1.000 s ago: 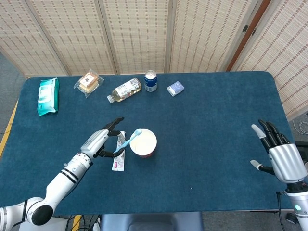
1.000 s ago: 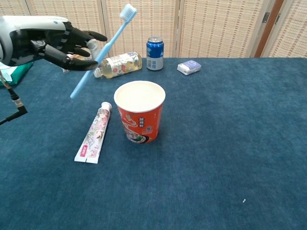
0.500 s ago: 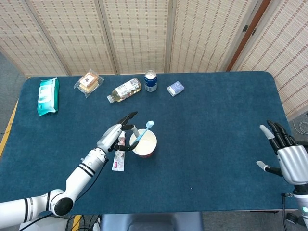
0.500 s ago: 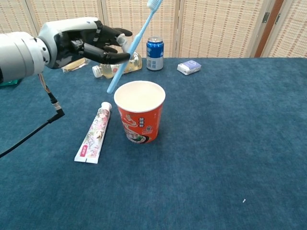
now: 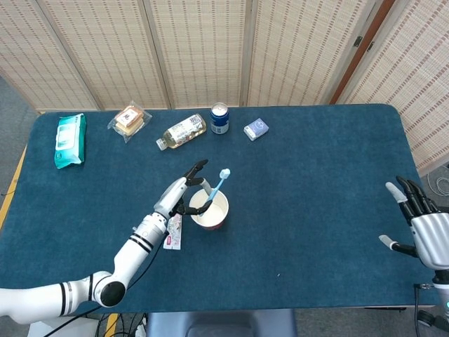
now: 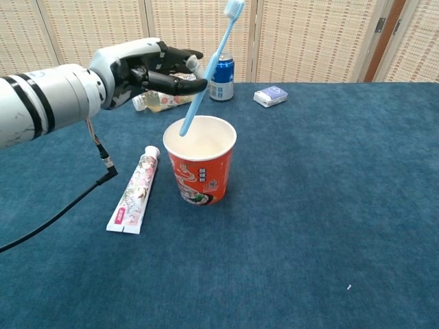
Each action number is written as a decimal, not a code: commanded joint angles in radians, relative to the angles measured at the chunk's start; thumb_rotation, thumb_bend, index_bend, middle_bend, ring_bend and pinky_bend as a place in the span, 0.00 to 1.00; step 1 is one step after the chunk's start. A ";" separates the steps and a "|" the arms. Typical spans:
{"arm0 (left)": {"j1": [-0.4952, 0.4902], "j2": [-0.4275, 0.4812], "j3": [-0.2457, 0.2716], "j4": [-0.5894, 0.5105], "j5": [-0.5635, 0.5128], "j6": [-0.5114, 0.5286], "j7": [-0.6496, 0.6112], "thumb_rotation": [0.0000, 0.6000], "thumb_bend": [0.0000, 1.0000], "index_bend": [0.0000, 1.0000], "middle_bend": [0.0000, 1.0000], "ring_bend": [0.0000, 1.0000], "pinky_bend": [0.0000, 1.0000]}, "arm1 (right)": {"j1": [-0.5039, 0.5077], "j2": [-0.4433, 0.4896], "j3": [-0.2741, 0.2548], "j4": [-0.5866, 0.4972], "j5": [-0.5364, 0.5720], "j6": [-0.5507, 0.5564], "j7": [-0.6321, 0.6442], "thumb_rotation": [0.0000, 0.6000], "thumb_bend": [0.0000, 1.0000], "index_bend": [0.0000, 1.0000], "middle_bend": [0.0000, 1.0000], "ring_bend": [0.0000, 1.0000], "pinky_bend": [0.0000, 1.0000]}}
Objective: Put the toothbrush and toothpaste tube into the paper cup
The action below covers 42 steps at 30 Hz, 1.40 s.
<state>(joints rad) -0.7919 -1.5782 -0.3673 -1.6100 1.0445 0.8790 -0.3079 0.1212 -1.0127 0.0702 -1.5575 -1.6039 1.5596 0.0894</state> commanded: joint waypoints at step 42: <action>0.019 -0.024 0.047 0.042 0.041 -0.034 -0.032 1.00 0.36 0.17 0.00 0.00 0.00 | -0.016 -0.002 0.001 0.018 0.001 0.009 0.024 1.00 0.00 0.00 0.00 0.00 0.29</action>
<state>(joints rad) -0.7766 -1.6150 -0.3248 -1.5536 1.0866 0.8419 -0.3533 0.1053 -1.0142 0.0715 -1.5395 -1.6030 1.5685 0.1137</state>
